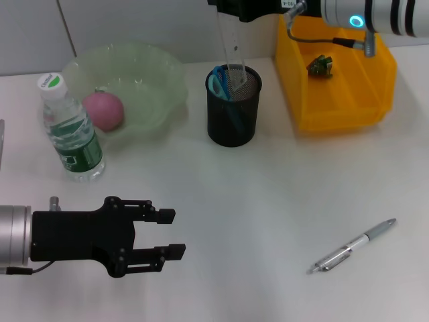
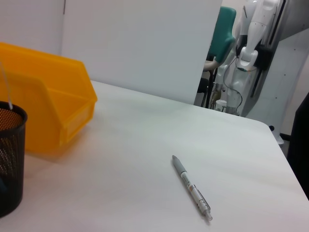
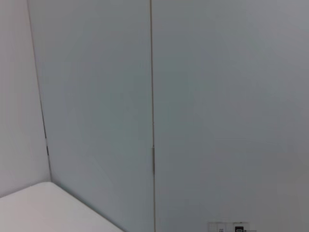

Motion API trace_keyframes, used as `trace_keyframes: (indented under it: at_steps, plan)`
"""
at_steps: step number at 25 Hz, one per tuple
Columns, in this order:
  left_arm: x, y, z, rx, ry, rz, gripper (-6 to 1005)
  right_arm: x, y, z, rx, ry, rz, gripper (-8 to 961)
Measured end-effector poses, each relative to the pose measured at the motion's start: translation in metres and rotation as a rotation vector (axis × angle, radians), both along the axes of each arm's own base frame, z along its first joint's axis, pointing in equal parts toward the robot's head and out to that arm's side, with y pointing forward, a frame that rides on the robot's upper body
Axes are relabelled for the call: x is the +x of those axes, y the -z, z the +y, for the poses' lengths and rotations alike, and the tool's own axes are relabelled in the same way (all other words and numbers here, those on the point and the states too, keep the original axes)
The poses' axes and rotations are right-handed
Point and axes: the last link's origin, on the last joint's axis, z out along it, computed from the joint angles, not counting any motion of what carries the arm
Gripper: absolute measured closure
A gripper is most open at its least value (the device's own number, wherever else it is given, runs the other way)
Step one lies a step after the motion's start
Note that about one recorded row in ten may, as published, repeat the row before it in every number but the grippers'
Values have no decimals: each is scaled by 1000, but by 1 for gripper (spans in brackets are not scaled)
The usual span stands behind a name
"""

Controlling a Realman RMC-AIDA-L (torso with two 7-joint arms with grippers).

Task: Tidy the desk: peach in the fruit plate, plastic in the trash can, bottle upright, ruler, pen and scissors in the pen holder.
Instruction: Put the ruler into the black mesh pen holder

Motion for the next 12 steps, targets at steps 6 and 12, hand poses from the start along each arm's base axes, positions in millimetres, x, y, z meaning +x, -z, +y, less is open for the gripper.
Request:
trace_keyframes:
  at_steps: [6,12]
  plan:
    - [0,0,0,-2,-8,-2,370,14,6,5,24,-1,6,571]
    - [0,0,0,-9,-19,-4,362,25,17,9,27,-13,30,572]
